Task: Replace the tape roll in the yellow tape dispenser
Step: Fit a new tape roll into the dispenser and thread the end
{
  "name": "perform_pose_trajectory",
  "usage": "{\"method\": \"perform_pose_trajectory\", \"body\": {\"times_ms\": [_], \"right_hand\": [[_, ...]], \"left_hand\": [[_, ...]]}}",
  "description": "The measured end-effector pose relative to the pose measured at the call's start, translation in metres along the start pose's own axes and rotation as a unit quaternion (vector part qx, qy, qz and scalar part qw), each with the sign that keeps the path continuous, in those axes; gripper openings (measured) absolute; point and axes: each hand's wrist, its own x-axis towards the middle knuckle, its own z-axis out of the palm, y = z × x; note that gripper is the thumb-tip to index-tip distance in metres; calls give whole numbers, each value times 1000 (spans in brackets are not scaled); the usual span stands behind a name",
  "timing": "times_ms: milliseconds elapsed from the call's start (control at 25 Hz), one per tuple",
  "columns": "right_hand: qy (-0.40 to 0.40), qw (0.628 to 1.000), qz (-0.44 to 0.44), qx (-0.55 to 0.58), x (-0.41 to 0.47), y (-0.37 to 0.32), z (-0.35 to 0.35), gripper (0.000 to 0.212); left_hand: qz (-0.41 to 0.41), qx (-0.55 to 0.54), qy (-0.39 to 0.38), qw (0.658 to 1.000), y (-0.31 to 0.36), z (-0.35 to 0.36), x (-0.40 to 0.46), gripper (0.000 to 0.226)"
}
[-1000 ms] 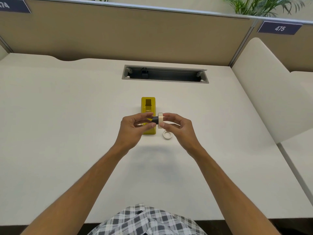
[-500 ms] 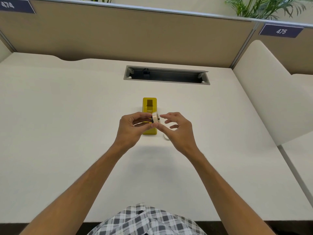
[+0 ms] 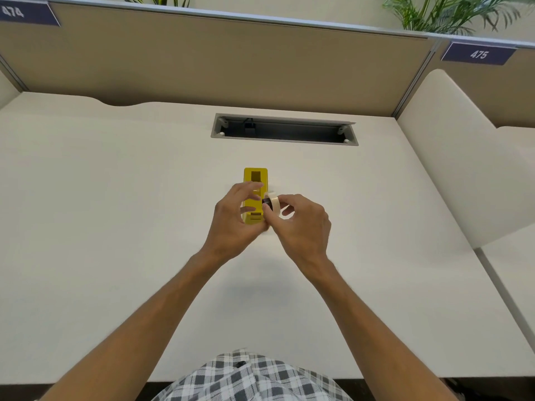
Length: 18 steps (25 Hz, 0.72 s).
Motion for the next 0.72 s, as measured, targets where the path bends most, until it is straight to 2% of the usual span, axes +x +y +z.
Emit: {"method": "perform_pose_trajectory", "body": {"times_ms": [80,240,720], "right_hand": [[-4,1000,3,-1,0,-1,2,20],[0,1000,8,0,2,-4,2,19],[3,999,40,-29,15,-5,25,18]], "left_hand": [[6,25,-12,1000,-2,1,2,57],[19,13,-7,1000,-5,1,4,47],[36,68,-13,997,-26,2,21,47]]}}
